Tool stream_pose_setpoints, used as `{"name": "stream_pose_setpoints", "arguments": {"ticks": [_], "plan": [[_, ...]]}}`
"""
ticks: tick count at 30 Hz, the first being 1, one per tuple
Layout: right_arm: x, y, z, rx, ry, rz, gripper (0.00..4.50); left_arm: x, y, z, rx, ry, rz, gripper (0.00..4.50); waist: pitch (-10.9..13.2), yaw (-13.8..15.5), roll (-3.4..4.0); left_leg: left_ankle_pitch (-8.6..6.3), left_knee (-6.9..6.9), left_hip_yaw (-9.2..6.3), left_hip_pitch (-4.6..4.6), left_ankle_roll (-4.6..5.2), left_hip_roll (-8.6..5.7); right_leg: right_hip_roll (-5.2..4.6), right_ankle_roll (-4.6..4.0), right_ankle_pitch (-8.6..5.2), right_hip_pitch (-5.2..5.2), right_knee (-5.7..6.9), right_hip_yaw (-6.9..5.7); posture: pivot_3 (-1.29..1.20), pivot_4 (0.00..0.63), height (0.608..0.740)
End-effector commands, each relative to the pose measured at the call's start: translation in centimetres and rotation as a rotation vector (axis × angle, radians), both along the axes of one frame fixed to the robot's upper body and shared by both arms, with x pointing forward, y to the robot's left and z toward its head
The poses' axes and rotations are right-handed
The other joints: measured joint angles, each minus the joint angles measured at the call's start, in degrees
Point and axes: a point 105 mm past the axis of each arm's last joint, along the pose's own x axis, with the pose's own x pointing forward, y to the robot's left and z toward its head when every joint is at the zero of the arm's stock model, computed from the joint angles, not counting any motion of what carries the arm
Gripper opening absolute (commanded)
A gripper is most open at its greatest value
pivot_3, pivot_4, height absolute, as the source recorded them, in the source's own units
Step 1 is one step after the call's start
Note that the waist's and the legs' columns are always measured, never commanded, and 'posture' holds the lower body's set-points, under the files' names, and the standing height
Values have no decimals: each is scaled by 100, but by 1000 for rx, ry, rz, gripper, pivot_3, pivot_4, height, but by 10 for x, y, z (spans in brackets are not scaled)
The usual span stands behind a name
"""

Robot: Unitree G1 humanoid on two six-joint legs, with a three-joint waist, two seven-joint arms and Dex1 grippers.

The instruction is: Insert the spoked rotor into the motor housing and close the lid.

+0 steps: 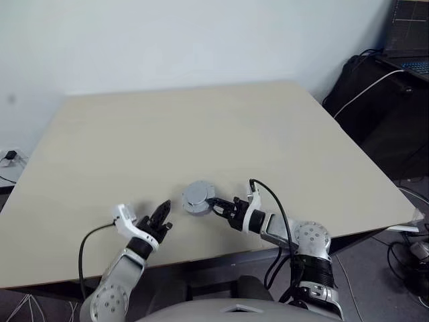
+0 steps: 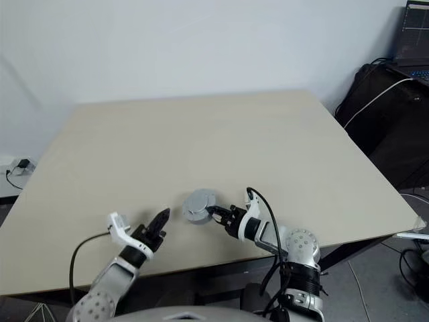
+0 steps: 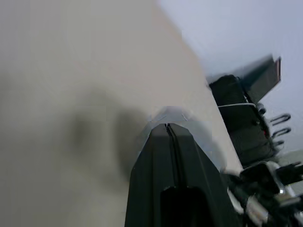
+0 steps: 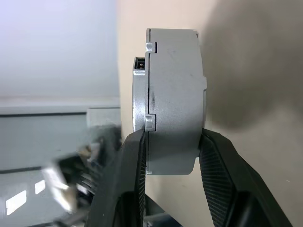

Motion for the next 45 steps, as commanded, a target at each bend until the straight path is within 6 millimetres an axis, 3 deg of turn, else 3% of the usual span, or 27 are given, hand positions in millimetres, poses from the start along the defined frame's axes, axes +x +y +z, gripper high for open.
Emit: {"name": "stream_pose_setpoints", "arguments": {"ticks": [1, 6, 11, 20, 43, 45], "plan": [[7, 31, 49, 199, -134, 15, 1305, 1, -20, 13, -194, -32, 48, 0, 5, 1, -3, 0, 2, 0, 0, 0, 1, 4, 1, -1, 1, 0, -6, 0, 0, 740], [11, 37, 67, 232, -187, 31, 1305, -5, -27, 15, -336, -29, 69, 0, 19, -13, -8, 1, 13, 8, 1, 2, -1, 41, 2, -3, 8, -1, -8, 0, 0, 740], [11, 42, 78, 245, -217, 58, 1305, -5, -29, 23, -442, -60, 76, 1571, 35, -39, -8, 3, 19, 9, 8, 2, 7, 58, 3, -4, 13, 4, -6, 0, 0, 740], [7, 44, 74, 221, -199, 80, 1305, -7, -35, 35, -577, -101, 60, 4485, 37, -44, -12, 3, 19, 15, 12, 3, 3, 62, 4, -5, 18, 2, 3, 0, 0, 740], [-24, 42, 56, 164, -132, 249, 1305, -5, -40, 40, -662, -129, 82, 4485, 37, -71, -16, 4, 27, 21, 22, 5, 4, 66, 5, -5, 28, 4, 13, 0, 0, 740], [-23, 41, 55, 157, -126, 240, 1305, -5, -39, 41, -665, -132, 89, 4099, 37, -73, -16, 4, 27, 22, 22, 5, 4, 67, 6, -6, 29, 4, 13, 0, 0, 740]]}}
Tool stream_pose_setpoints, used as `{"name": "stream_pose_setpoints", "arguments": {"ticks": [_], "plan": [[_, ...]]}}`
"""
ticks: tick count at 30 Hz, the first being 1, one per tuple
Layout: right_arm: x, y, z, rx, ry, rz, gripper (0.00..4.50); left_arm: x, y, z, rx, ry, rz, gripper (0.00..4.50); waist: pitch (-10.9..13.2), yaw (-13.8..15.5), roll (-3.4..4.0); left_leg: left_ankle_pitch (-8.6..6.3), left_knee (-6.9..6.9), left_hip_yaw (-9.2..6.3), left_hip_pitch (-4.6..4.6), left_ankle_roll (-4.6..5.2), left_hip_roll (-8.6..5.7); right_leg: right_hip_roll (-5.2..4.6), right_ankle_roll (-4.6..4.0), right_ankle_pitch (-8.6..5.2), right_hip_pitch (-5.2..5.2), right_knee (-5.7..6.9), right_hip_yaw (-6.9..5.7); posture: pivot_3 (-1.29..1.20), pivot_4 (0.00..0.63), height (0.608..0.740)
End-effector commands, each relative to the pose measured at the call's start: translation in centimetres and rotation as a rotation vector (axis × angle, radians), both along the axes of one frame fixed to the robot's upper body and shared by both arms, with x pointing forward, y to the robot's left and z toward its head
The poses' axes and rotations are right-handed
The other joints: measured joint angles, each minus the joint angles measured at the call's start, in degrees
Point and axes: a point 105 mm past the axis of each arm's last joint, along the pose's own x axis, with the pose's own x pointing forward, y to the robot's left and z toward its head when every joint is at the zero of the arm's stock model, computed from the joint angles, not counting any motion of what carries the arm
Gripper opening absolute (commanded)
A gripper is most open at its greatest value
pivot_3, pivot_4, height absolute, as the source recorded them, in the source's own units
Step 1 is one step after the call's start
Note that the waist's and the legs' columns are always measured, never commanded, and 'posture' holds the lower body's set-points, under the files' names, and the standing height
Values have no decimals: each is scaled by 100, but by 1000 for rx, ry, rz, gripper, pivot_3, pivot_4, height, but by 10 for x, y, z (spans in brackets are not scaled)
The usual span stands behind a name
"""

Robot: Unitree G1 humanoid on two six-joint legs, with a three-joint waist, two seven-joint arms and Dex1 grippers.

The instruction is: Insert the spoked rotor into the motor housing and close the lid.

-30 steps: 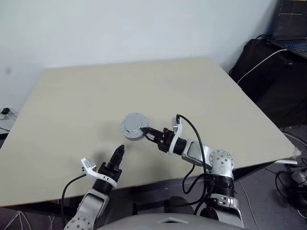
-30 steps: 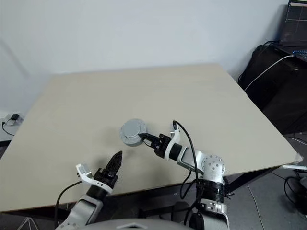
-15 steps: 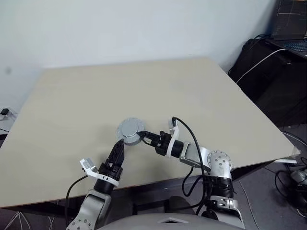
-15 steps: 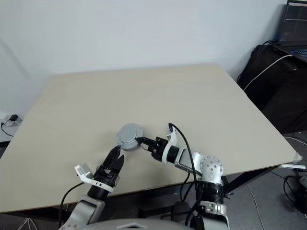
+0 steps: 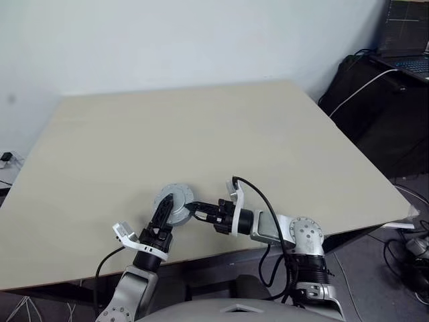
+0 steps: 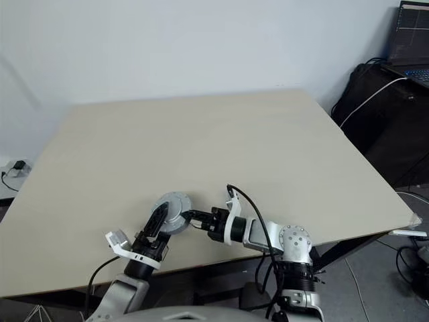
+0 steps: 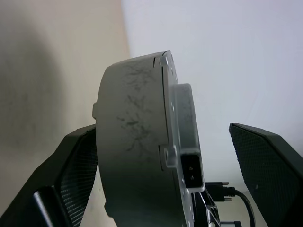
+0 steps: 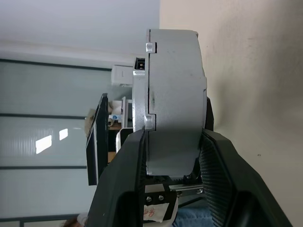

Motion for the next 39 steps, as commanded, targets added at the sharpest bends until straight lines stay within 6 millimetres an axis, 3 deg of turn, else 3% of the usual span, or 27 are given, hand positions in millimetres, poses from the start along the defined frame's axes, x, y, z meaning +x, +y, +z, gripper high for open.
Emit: {"name": "stream_pose_setpoints", "arguments": {"ticks": [1, 6, 15, 16, 24, 29, 34, 39], "plan": [[3, 2, 20, 69, -64, 1, 1305, 10, -20, 22, -125, -85, 11, 3865, 0, 0, 0, 0, 0, 0, 0, 0, 0, 0, 0, 0, 0, 0, 0, 0, 0, 740], [3, 3, 20, 65, -65, 2, 1305, 9, -20, 21, -126, -80, 14, 2261, 1, 3, -2, 0, 0, 0, 0, 0, 0, 2, 0, 0, 0, 1, 1, 0, 0, 740], [6, -1, 26, 7, -187, -22, 1305, 10, -20, 19, -114, -63, 12, 2206, 0, 1, -5, 0, 3, 1, 1, 1, 0, 2, 6, -2, 3, 1, 2, 0, 0, 740], [6, -1, 26, 3, -197, -17, 2047, 11, -20, 19, -111, -60, 13, 2203, 0, 2, -5, 0, 4, 1, 1, 1, 0, 2, 6, -1, 3, 1, 2, 0, 0, 740], [6, -13, 22, -139, -328, 4, 4500, 15, -13, 18, -83, -40, 49, 2139, 2, 10, -9, 0, 15, 1, 4, 2, 0, 3, 17, -7, 7, 3, 2, 0, 0, 740], [11, -28, 12, -365, -556, -13, 4500, 20, 0, 23, -51, -34, 102, 2135, 5, 49, -12, -4, 32, -1, 5, 6, -1, 2, 26, -9, 5, 2, 0, 0, 0, 740], [20, -43, 9, -459, -734, -119, 4500, 31, 21, 33, 8, -61, 171, 2135, 16, 95, -29, -4, 49, -5, 7, 5, 2, 4, 40, -9, 2, 6, -4, 0, 0, 740], [23, -51, 1, -620, -982, -142, 4500, 52, 47, 25, 71, -35, 255, 2117, 20, 128, -41, -6, 77, -4, 8, 8, -2, 2, 50, 5, 11, 9, -2, 0, 0, 740]]}}
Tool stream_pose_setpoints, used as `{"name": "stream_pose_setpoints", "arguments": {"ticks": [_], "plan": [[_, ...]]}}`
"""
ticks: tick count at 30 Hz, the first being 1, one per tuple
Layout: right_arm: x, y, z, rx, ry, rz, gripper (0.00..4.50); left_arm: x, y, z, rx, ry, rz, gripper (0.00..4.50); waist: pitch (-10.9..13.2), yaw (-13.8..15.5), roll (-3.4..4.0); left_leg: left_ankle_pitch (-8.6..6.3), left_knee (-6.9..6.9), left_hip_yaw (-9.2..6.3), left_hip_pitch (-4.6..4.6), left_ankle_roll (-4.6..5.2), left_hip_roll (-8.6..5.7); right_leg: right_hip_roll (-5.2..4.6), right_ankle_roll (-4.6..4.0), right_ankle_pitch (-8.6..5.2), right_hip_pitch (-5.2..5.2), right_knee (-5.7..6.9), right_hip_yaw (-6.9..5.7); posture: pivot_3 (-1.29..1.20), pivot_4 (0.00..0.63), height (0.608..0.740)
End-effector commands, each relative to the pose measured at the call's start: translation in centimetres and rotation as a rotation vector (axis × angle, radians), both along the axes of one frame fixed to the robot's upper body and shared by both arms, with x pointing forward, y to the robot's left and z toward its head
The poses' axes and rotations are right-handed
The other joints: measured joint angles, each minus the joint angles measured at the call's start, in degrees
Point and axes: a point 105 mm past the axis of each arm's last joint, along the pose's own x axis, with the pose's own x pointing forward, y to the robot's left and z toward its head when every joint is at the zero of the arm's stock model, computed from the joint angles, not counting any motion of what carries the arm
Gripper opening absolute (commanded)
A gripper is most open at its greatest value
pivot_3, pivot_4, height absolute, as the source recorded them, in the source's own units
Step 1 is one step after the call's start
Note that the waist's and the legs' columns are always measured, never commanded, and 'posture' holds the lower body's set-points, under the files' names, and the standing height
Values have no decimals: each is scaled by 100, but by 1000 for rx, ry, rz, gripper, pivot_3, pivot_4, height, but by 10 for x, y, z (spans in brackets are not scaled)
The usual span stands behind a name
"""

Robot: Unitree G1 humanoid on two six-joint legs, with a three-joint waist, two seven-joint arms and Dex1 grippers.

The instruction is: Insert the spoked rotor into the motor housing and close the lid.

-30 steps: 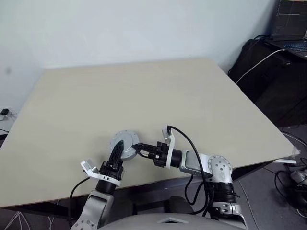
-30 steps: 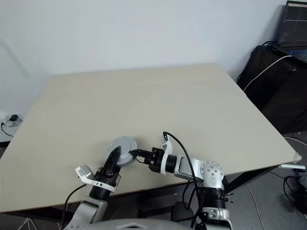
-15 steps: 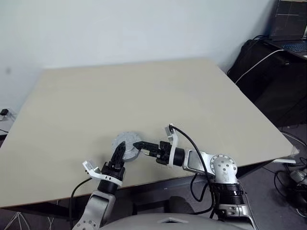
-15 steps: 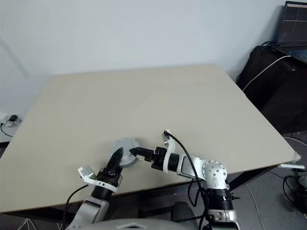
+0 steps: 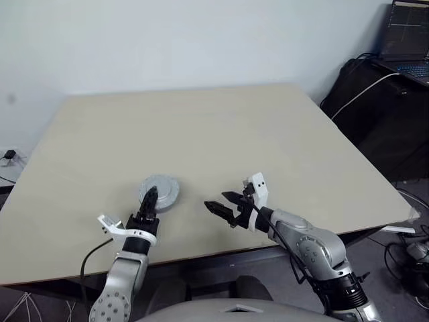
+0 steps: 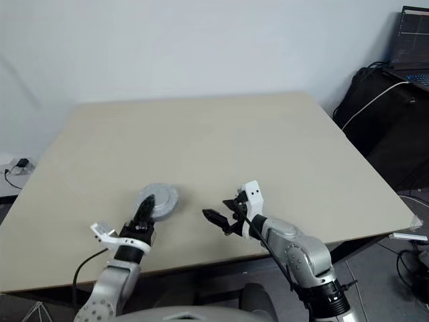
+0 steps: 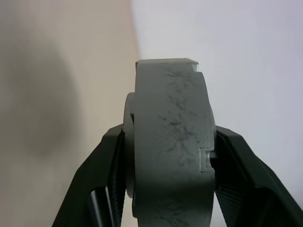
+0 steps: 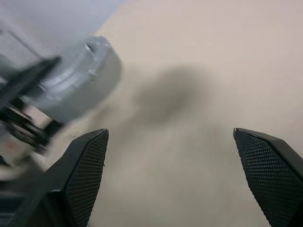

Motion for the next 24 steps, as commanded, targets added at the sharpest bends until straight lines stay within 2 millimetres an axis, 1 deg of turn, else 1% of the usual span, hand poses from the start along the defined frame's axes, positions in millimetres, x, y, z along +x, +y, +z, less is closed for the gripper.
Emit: {"name": "stream_pose_setpoints", "arguments": {"ticks": [1, 3, 6, 9, 10, 13, 18, 21, 24], "plan": [[5, 0, 10, -86, -217, 9, 4500, 22, 13, 13, -11, -62, 82, 2117, -3, 23, -4, 0, 3, 0, 0, 0, 0, 0, 0, 2, 1, 0, 0, 0, 0, 740], [7, -4, 5, -112, -261, -29, 4500, 32, 22, 9, 15, -54, 108, 2117, -7, 27, -11, 1, 4, 1, 4, -2, 0, 1, -2, 6, 5, 1, 0, 0, 0, 740], [8, -6, -1, -162, -325, -36, 4500, 49, 35, 3, 49, -46, 139, 2117, -9, 35, -22, 3, 5, 1, 7, -2, -4, 4, -25, 22, 11, 0, 1, 0, 0, 740], [9, -8, -8, -177, -326, -44, 4500, 67, 45, -3, 77, -25, 166, 2117, -7, 40, -35, 4, 6, -1, 10, -3, -5, 7, -27, 24, 26, -1, 0, 0, 0, 740], [8, -9, -10, -178, -323, -40, 4500, 73, 48, -5, 97, -16, 175, 2117, -7, 41, -37, 4, 6, -3, 11, -4, -5, 8, -27, 24, 47, 0, 0, 0, 0, 740], [8, -8, -12, -176, -307, -45, 4500, 93, 54, -11, 143, 16, 199, 2117, -7, 46, -44, 5, 6, -7, 15, -5, -5, 11, -29, 25, 55, -1, 0, 0, 0, 740], [8, -11, -14, -183, -301, -73, 4500, 119, 54, -20, 188, 69, 182, 2117, -8, 48, -48, 6, 5, -11, 19, -6, -8, 13, -28, 25, 60, -2, 0, 0, 0, 740], [8, -12, -15, -186, -296, -83, 4500, 128, 54, -21, 203, 82, 177, 2117, -7, 44, -51, 6, 4, -14, 19, -7, -9, 14, -28, 26, 60, -2, 1, 0, 0, 740], [6, -11, -17, -187, -288, -87, 4500, 135, 59, -30, 230, 158, 208, 2117, -8, 39, -53, 5, 3, -14, 19, -8, -9, 14, -27, 27, 59, -3, 2, 0, 0, 740]]}}
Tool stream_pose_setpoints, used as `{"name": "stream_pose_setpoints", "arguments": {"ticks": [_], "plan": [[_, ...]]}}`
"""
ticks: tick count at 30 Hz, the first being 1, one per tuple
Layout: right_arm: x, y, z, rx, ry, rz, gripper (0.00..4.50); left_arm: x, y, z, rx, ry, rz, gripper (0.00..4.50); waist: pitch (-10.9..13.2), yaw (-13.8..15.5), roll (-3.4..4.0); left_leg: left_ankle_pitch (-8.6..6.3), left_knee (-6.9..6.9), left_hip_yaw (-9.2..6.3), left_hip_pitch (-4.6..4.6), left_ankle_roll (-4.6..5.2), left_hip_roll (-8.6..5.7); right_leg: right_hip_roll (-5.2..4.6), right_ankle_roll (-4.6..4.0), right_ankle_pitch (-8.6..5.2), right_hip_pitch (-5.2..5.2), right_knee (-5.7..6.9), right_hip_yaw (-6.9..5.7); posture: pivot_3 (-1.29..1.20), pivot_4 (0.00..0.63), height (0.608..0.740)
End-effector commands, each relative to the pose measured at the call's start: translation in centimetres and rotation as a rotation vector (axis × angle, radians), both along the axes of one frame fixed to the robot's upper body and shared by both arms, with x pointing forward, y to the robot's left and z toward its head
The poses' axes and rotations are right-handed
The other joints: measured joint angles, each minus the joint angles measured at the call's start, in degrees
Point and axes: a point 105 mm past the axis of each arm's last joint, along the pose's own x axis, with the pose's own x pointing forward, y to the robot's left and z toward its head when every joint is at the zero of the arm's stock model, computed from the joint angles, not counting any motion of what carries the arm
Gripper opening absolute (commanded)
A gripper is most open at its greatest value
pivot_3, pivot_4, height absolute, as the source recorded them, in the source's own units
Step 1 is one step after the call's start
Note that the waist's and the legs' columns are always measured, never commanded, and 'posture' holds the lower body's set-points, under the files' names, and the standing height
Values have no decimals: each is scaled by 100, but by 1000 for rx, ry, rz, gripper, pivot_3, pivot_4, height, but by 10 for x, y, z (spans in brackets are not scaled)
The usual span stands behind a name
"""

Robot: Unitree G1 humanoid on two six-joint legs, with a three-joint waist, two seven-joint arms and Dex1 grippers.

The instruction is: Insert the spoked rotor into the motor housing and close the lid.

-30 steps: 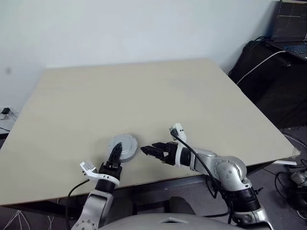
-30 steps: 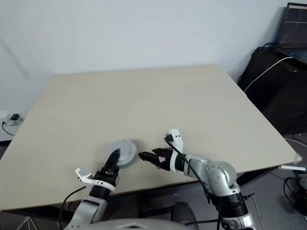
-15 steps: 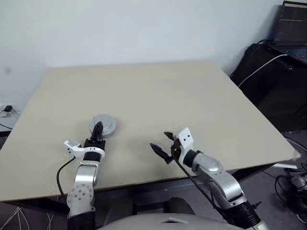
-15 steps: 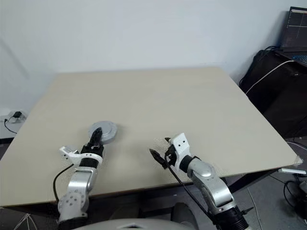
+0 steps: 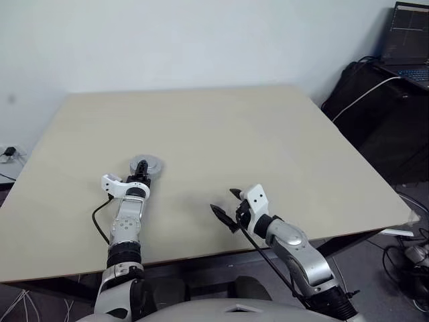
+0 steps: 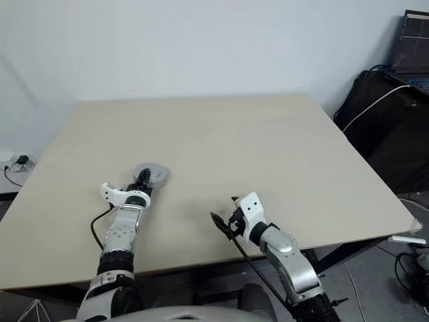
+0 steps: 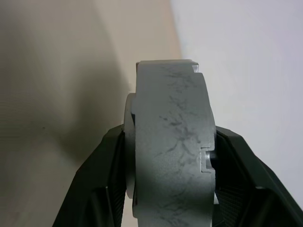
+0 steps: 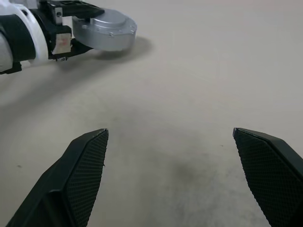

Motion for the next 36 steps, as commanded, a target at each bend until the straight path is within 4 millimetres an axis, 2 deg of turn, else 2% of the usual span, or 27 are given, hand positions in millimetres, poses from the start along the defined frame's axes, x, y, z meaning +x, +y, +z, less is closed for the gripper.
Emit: {"name": "stream_pose_setpoints", "arguments": {"ticks": [1, 5, 10, 12, 15, 19, 22, 26, 28, 31, 36], "plan": [[3, -1, 10, 11, -44, -14, 4500, 16, 10, 18, 52, -32, 38, 2117, 0, -2, -1, 0, 0, 0, 0, 0, 1, 0, 1, 1, -1, 0, 0, 0, 0, 740], [3, 0, 9, 7, -39, -9, 4500, 18, 7, 9, 71, 27, 28, 2117, -1, 2, -1, 1, 1, -2, 1, -2, 1, 0, 3, 3, 1, 3, 0, 0, 0, 740], [4, 1, 8, 6, -31, -6, 4500, 11, 1, -2, 87, 87, -14, 3716, -7, -2, 0, 3, 3, -1, 6, -4, 3, -1, 16, 13, 5, 3, 1, 0, 0, 740], [4, 2, 7, 3, -27, -5, 4500, 3, 1, -5, 88, 105, -22, 4382, -15, -12, 8, 3, 2, -1, 13, -4, 2, -4, 16, 13, 11, 3, 1, 0, 0, 740], [3, 3, 5, 3, -20, -5, 4500, -14, 1, -14, 118, 153, -52, 4449, -34, -38, 16, -1, 0, 4, 15, -3, 3, -7, 18, 16, 7, 4, 8, 0, 0, 740], [2, 4, 2, 8, 8, -2, 4500, -55, -6, -26, 343, 241, -219, 4449, -70, -55, 41, -10, -5, 7, 18, -7, 5, -9, 16, 14, 4, 4, 10, 0, 0, 740], [1, 4, -1, 21, 41, -11, 4500, -87, -8, -27, 512, 261, -329, 4449, -97, -73, 65, -19, -10, 12, 25, -9, 6, -16, -8, -2, 3, 4, 14, 0, 0, 740], [1, 3, -2, 36, 60, -30, 4500, -110, -8, -19, 730, 218, -393, 4449, -93, -63, 82, -41, -16, 13, 59, -38, 15, -24, -17, -11, 3, 6, 13, 0, 0, 740], [4, 1, 2, 63, 54, -66, 4500, -119, -9, -8, 837, 162, -377, 4449, -87, -83, 88, -41, -16, 13, 71, -38, 17, -39, 8, -26, 13, 6, 14, 0, 0, 740], [10, -4, 10, 87, -1, -136, 4500, -128, -13, 7, 1009, 76, -318, 4449, -69, -53, 88, -42, -17, 10, 69, -39, 21, -50, 13, -29, 9, 6, 16, 0, 0, 740], [14, -16, 11, 61, -80, -228, 4500, -140, -23, 20, 1153, -18, -211, 4449, -65, 25, 88, -41, -16, 7, 27, -37, 18, -65, 9, -24, -24, 6, 13, 0, 0, 740]]}}
